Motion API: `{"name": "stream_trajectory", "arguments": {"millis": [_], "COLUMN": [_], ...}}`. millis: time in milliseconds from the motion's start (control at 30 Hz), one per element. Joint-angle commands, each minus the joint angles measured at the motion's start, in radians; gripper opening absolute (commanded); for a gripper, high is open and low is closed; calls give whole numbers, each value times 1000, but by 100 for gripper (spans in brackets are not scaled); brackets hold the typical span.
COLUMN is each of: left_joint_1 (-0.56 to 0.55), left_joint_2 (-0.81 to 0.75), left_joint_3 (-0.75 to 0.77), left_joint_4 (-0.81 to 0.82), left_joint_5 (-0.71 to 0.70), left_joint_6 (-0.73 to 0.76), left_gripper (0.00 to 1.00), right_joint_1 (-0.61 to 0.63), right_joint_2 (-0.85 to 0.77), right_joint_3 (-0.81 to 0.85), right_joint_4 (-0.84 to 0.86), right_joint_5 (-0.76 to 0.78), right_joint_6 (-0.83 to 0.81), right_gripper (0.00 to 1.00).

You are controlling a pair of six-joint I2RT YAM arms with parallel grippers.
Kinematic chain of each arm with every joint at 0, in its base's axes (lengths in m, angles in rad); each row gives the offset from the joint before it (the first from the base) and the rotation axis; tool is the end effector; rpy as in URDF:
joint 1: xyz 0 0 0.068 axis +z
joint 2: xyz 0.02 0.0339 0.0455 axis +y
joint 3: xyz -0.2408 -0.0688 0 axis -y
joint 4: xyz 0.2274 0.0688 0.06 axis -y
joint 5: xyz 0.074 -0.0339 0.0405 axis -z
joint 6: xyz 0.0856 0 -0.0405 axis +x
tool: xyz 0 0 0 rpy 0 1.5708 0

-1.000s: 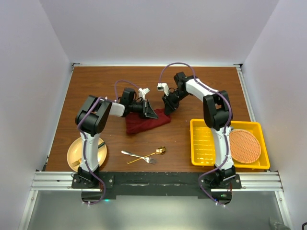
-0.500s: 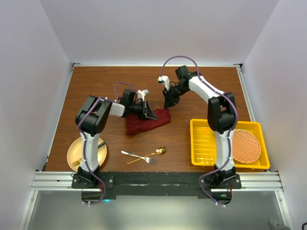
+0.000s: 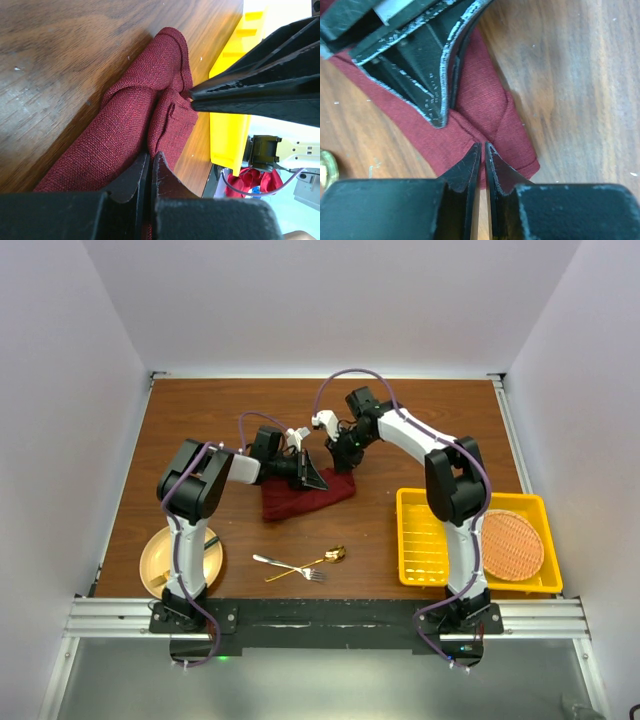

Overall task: Fold the napkin into a case and place the utensils inside
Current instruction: Stuff the top corner of the smaller-rectangle-folded napkin into the folded napkin.

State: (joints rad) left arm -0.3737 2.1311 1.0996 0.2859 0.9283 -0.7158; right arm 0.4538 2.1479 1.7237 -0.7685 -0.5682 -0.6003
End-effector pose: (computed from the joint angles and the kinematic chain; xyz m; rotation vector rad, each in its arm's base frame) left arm 0.3551 -0.2129 0.0682 0.1111 2.4850 -1.5915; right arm 0.3728 0.2331 0.1406 -1.4528 2.2037 0.7306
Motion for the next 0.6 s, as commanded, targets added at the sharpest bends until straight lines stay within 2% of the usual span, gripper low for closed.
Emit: {"name": "stream_trajectory", "arguments": {"millis": [0, 267, 467, 567], "left_joint_1": [1, 1, 2, 2], "left_joint_2": [-2, 0, -2, 0], "left_joint_3": [14, 16, 11, 11], "left_joint_4": [-21, -19, -19, -19], "left_joint_5": [-13, -14, -16, -16], "left_joint_6": [-2, -2, -4, -4], "left_gripper": [0, 0, 0, 0], "right_joint_1": [13, 39, 43, 45], "right_joint_2": [-10, -5, 7, 18], "right_joint_3": [-19, -50, -47, -42], "right_joint_4": [54, 80, 71, 77], "right_joint_5": [79, 137, 133, 149], "right_joint_6": [-7, -1, 16, 28], "right_gripper": [11, 15, 24, 23]}}
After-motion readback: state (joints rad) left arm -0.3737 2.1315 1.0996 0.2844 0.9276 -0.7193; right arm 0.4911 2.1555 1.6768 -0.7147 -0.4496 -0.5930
